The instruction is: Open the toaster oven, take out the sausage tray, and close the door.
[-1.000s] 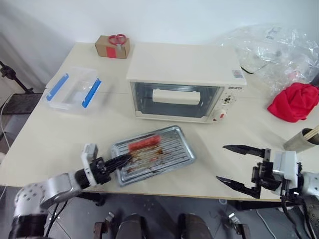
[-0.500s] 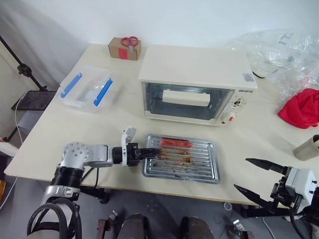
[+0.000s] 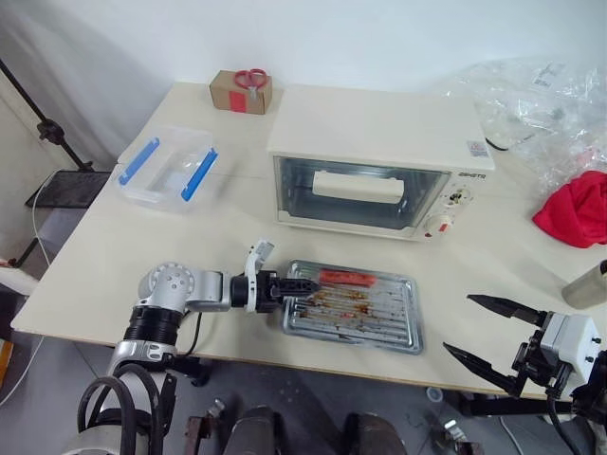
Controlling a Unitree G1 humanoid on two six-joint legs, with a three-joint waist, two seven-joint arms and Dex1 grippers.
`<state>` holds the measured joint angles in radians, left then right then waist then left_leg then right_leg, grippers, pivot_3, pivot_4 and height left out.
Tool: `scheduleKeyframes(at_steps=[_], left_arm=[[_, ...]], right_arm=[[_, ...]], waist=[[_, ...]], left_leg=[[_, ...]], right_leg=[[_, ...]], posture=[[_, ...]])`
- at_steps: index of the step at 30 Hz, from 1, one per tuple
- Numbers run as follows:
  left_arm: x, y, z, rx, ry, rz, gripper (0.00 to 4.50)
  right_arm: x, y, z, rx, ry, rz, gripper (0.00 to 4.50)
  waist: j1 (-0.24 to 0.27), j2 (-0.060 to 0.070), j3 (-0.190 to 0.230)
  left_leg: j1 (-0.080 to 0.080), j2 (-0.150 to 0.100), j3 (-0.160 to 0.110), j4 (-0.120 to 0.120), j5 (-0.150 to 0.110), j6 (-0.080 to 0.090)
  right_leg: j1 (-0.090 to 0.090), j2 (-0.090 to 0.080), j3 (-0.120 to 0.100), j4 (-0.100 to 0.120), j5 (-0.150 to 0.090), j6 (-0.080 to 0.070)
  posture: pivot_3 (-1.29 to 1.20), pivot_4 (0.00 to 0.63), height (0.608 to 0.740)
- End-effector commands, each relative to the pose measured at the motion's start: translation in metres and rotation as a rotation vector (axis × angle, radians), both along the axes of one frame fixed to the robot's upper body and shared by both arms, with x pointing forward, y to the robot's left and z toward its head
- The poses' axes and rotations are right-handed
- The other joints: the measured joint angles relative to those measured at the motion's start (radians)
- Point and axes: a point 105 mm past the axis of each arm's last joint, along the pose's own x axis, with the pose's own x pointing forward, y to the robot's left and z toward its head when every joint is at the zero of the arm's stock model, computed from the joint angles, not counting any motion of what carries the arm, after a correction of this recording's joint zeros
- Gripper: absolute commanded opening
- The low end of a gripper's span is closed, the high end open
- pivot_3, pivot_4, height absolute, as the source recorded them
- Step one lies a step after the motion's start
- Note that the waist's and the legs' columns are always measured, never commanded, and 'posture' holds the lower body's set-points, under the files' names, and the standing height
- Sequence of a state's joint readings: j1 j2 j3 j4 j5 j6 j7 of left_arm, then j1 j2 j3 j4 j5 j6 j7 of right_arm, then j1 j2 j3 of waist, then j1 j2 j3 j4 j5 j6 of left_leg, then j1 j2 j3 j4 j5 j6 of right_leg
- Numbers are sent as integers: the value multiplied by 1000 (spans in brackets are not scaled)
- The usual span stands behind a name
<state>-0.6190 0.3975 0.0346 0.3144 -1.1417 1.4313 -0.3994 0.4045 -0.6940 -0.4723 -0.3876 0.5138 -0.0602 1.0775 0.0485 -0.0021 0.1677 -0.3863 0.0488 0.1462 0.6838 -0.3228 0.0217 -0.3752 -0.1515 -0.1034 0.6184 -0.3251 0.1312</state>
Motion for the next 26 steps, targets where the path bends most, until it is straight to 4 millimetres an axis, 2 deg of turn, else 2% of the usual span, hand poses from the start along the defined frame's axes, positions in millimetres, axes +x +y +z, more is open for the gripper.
scheduleKeyframes(at_steps=[1, 4, 5, 8, 10, 11, 13, 16, 18, 21, 26], left_arm=[[-4, 23, 10, 43, -98, 29, 3494], [-19, 53, 27, 55, -277, 15, 4365], [-22, 63, 32, 60, -319, 20, 4479], [-30, 90, 36, 144, -531, -1, 4479], [-46, 115, 32, 226, -589, -71, 4479], [-49, 126, 33, 262, -645, -88, 4479], [-52, 144, 38, 307, -826, -101, 4479], [-61, 171, 39, 439, -1109, -135, 4479], [-63, 179, 38, 500, -1224, -135, 4479], [-67, 189, 36, 555, -1270, -135, 4479], [-59, 188, 42, 549, -1307, -52, 4479]], right_arm=[[1, 7, 4, -7, -13, 33, 4500], [5, 6, 1, -16, -11, 34, 4500], [8, 5, -2, -23, -7, 20, 4500], [13, 3, 0, 27, -33, 5, 4500], [6, 8, -5, 61, 107, 98, 4500], [7, 9, -3, 57, 108, 117, 4500], [15, 11, 8, 69, 34, 126, 4500], [20, 9, 12, 27, -23, 150, 4500], [20, 9, 12, 4, -40, 174, 4500], [20, 9, 13, -14, -70, 194, 4500], [24, 10, 15, 4, -95, 187, 4500]], waist=[[-10, -2, 1], [-36, -4, 3], [-43, -4, 3], [-52, -4, 4], [-52, -3, 4], [-52, -3, 4], [-51, -3, 4], [-50, -3, 4], [-47, -3, 4], [-44, -3, 4], [-50, -3, 4]], left_leg=[[0, 0, 0, 0, 0, 0], [0, 3, 0, -1, 1, -2], [1, 4, 2, -3, 2, -3], [1, 6, 2, -4, 2, -5], [1, 6, 2, -4, 2, -6], [1, 7, 3, -4, 2, -7], [-1, 10, 4, -6, 1, -7], [-4, 13, 9, -6, 1, -7], [-4, 14, 10, -6, 0, -7], [-4, 14, 10, -6, -1, -6], [-3, 14, 16, -5, -2, -4]], right_leg=[[0, 0, 0, 0, 0, 0], [-2, 2, -1, 2, 0, 0], [-3, 3, -1, 2, 0, 0], [-3, 4, -2, 2, -1, -1], [-5, 3, -1, 0, -2, -2], [-7, 3, -1, 0, -2, -3], [-10, 2, 0, 1, -2, -4], [-15, 2, 0, 1, -2, -4], [-17, 2, -1, 2, -2, -4], [-18, 2, -3, 4, -2, -4], [-18, 2, -4, 4, -2, -3]], posture=[[0, 150, 740], [0, 150, 740], [0, 150, 740], [0, 150, 740], [0, 150, 740], [0, 150, 740], [0, 150, 740], [0, 150, 740], [0, 150, 740], [0, 150, 740], [0, 150, 740]])
